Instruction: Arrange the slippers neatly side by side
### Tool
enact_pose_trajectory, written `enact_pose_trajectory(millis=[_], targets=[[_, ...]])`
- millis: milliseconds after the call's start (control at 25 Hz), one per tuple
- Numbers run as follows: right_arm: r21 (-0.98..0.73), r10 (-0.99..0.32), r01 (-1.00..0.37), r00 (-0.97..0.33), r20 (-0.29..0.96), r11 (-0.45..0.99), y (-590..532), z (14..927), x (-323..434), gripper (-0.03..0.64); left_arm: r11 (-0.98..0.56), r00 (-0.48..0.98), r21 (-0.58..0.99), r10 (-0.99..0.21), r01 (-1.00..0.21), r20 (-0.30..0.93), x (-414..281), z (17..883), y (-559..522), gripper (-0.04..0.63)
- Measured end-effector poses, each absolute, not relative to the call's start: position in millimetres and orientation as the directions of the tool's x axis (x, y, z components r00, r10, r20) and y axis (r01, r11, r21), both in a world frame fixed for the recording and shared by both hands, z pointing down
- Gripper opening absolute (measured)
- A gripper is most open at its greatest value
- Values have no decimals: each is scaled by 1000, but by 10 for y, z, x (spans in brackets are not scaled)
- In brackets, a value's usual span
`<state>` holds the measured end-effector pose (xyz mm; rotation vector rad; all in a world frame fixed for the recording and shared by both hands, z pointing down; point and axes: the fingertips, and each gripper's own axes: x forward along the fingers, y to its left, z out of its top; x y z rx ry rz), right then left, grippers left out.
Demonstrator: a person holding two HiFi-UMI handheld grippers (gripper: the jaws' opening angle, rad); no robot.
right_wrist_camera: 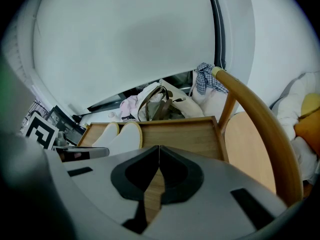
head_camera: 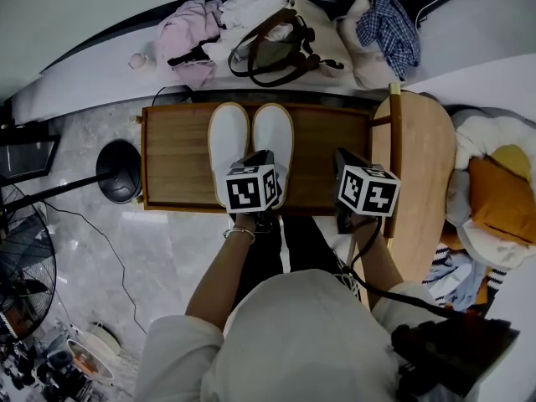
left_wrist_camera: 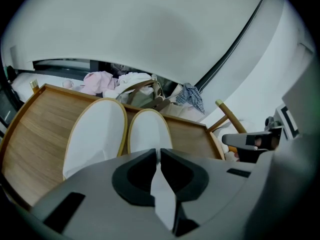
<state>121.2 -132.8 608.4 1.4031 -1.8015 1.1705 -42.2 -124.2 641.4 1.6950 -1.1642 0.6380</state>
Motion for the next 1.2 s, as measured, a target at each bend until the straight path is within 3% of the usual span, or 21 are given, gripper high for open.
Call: enact_pose_trajectory(millis=[320, 1200], targets=[[-293, -482, -953, -295, 825, 81, -1328, 5962, 1204, 34, -107, 426, 424, -441, -899, 790, -426, 6241, -1224, 94], [-299, -616, -932, -359, 701, 203, -1637, 5102, 919, 34, -14, 273, 373, -707, -928, 652, -1329, 5160, -1319, 87]])
